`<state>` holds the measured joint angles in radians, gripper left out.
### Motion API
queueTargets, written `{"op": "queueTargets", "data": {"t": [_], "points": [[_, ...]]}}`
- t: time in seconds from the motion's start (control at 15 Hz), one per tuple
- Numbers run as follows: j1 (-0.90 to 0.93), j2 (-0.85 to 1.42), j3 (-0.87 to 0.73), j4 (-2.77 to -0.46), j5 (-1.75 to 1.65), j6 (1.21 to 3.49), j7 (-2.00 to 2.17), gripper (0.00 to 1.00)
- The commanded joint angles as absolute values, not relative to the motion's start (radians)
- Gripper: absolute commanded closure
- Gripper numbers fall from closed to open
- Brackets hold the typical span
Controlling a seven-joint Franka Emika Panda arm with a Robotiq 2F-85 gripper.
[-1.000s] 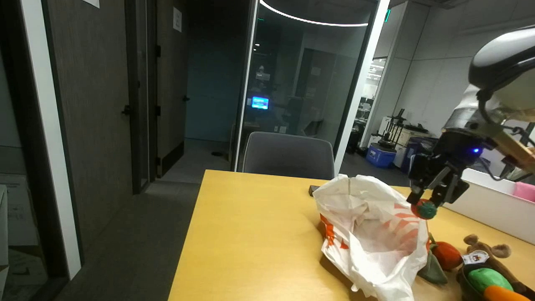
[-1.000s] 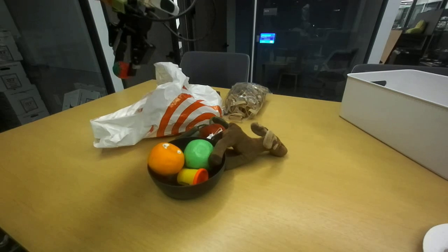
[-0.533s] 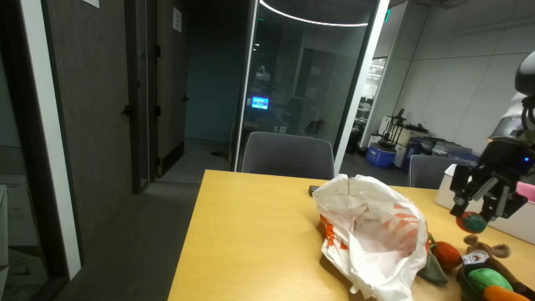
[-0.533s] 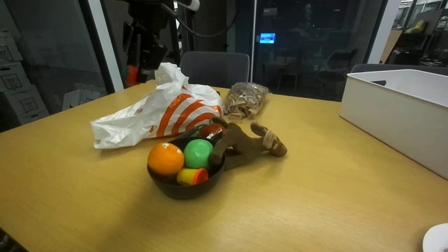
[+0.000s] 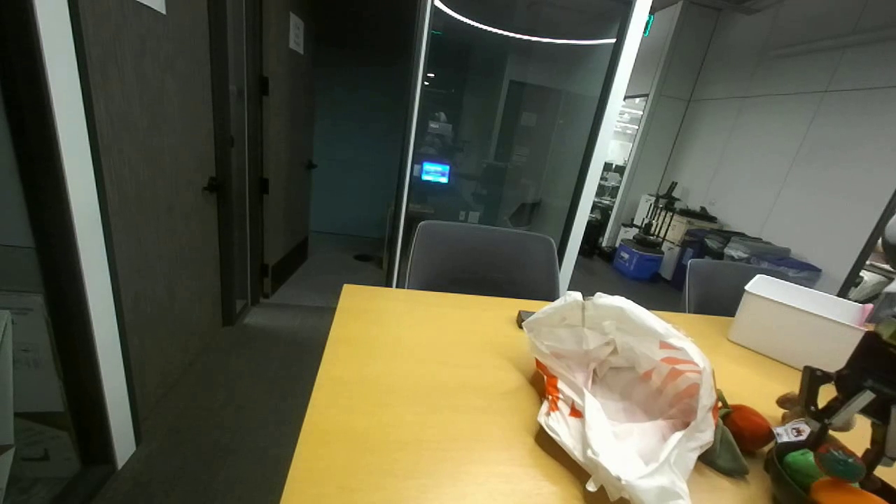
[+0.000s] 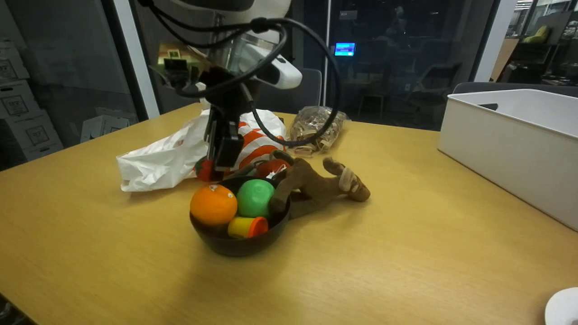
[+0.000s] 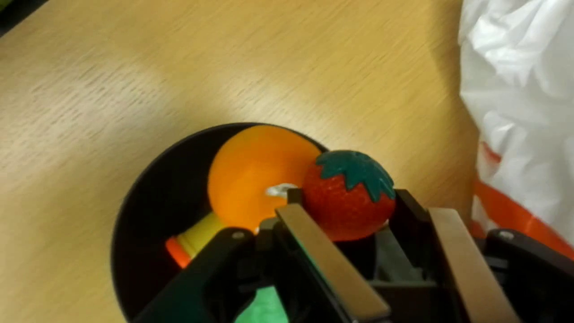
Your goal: Pick up all the contents of the plastic bag one by one and put them into the black bowl
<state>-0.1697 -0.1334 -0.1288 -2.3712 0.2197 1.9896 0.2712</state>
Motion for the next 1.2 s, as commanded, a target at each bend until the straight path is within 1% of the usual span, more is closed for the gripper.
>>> {"op": "queueTargets", "data": {"t": [0.0, 0.2, 0.27, 0.33, 0.4, 0.47, 0.6, 0.67, 0.87, 1.13], "points": [[-0.203, -0.147, -0.147, -2.426, 0.17, 2.095, 0.416, 0.73], [-0.21, -0.148, -0.143, -2.451, 0.149, 2.169, 0.501, 0.73], [-0.209, -0.148, -0.142, -2.454, 0.153, 2.178, 0.522, 0.53], [-0.206, -0.15, -0.141, -2.456, 0.16, 2.182, 0.531, 0.24], [-0.201, -0.162, -0.139, -2.462, 0.172, 2.177, 0.523, 0.22], [-0.199, -0.175, -0.136, -2.466, 0.17, 2.168, 0.524, 0.16], [-0.199, -0.22, -0.131, -2.476, 0.144, 2.132, 0.528, 0.02], [-0.204, -0.263, -0.126, -2.485, 0.107, 2.102, 0.541, 0.0], [-0.211, -0.36, -0.108, -2.497, 0.04, 2.033, 0.54, 0.0], [-0.198, -0.516, -0.094, -2.499, 0.04, 1.913, 0.435, 0.0]]}}
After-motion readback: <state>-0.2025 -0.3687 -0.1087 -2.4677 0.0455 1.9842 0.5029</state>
